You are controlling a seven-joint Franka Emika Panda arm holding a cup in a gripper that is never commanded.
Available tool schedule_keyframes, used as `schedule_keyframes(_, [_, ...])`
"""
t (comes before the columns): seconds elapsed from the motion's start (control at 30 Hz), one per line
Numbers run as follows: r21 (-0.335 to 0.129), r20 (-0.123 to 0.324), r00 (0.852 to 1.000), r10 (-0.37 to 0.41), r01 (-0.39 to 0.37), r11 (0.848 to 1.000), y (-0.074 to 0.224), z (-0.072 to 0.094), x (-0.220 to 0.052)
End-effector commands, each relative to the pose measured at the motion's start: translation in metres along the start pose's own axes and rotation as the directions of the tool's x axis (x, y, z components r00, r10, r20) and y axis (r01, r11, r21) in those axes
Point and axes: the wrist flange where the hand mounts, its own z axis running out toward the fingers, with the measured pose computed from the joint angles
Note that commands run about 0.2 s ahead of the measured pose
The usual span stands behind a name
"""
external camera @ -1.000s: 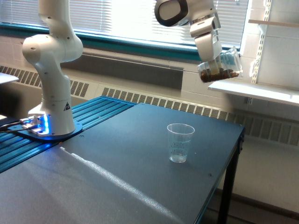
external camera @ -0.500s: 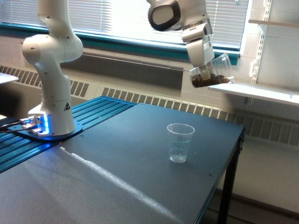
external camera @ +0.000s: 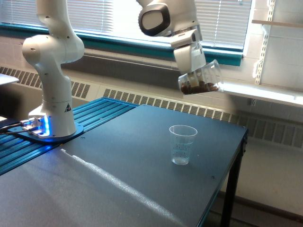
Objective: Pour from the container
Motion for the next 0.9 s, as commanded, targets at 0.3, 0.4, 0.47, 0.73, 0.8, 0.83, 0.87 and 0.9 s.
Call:
schedule_keyframes(0.3, [-0.036, -0.013, 1.000, -0.005, 0.005, 0.999, 0.019, 0.005, -0.024])
schedule_keyframes(0.4, [-0.042, -0.015, 1.000, -0.002, 0.002, 0.999, 0.024, 0.006, -0.029])
schedule_keyframes(0.47, [-0.043, -0.014, 1.000, -0.001, 0.001, 0.999, 0.027, 0.007, -0.033])
schedule_keyframes(0.73, [-0.066, -0.015, 1.000, -0.004, 0.004, 0.998, 0.048, 0.017, -0.060])
schedule_keyframes(0.8, [-0.072, -0.014, 1.000, -0.004, 0.003, 0.997, 0.054, 0.019, -0.068])
schedule_keyframes(0.83, [-0.074, -0.014, 1.000, -0.003, 0.002, 0.997, 0.057, 0.020, -0.071])
schedule_keyframes(0.87, [-0.075, -0.014, 1.000, -0.001, 0.000, 0.997, 0.059, 0.021, -0.074])
schedule_keyframes(0.9, [-0.077, -0.010, 1.000, 0.002, -0.003, 0.997, 0.062, 0.022, -0.078])
